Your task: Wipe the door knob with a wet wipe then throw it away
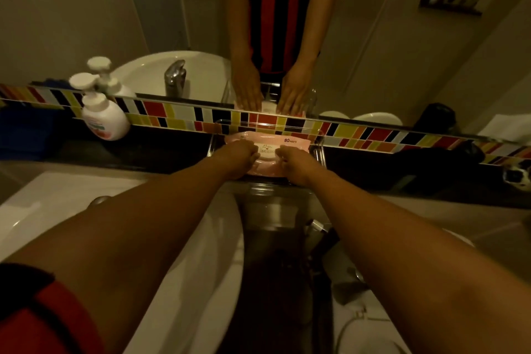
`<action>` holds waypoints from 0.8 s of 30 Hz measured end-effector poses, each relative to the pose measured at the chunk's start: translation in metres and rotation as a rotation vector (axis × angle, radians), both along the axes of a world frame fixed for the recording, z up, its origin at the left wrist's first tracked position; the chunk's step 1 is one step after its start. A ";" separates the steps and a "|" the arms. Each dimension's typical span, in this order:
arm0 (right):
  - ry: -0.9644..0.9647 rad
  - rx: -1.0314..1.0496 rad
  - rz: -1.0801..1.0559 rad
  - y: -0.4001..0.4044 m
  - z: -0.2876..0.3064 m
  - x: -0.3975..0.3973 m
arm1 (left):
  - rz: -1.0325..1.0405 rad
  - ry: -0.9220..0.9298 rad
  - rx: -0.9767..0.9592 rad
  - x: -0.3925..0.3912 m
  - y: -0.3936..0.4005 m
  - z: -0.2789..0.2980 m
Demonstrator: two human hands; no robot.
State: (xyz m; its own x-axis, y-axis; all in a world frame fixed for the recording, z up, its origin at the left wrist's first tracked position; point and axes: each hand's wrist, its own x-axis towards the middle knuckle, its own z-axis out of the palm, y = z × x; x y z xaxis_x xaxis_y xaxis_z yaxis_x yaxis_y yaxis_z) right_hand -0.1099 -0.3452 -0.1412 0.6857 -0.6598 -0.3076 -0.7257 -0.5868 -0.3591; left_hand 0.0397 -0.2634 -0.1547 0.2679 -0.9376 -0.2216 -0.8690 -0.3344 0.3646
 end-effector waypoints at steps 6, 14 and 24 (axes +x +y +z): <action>0.050 -0.068 0.072 0.000 -0.010 0.000 | 0.041 -0.008 0.092 -0.003 -0.001 0.000; 0.208 -0.136 0.163 0.004 -0.005 0.003 | 0.116 0.077 0.116 -0.004 0.000 0.001; -0.047 -0.290 0.154 0.028 0.081 -0.005 | 0.153 -0.112 0.031 0.001 0.059 0.098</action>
